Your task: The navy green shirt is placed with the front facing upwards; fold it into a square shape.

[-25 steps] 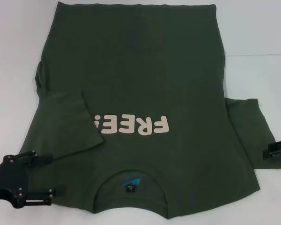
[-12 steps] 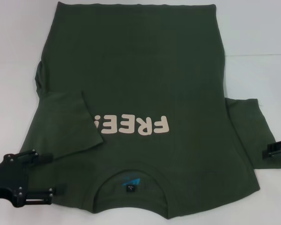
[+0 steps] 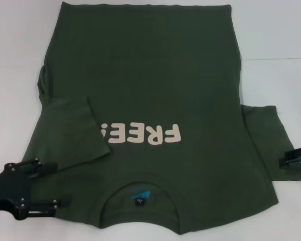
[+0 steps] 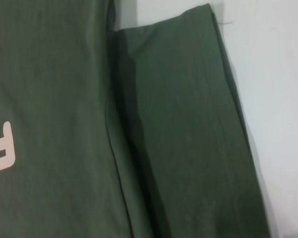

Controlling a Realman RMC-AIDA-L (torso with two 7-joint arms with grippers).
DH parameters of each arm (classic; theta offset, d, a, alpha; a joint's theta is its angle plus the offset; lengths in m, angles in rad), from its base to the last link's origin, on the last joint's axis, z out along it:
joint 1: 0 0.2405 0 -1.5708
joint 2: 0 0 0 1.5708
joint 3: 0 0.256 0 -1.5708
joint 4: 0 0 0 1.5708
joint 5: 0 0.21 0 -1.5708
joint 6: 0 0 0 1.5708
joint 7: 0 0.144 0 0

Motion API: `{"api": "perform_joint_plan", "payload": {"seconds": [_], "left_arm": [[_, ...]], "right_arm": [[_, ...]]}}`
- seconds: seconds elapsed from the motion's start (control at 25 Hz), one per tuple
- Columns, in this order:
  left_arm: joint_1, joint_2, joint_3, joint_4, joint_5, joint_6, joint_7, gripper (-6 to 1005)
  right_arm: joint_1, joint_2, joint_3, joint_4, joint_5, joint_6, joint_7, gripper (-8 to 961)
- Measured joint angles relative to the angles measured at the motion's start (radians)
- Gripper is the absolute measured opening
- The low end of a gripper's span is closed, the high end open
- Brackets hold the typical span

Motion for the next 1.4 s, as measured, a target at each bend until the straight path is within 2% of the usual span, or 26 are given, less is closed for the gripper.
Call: {"api": "perform_joint_plan", "payload": {"seconds": [0.64,0.76,1.4], "left_arm": [[-0.007,0.0,-0.002,-0.004,0.005,-0.002,-0.002,933],[-0.007,0.0,-0.002,-0.004,0.004,-0.002,-0.002,933],[-0.007,0.0,-0.002,-0.003,0.002,-0.002,-0.01,932]], "right_arm": [[0.007,-0.003,0.008,0.023,0.027,0.007,-0.002,907],[0.006,-0.009,0.003,0.038,0.046,0.007,-0.003,810],[0.012,-0.01,0.001,0.054,0.051,0.022,-0.002,789]]}}
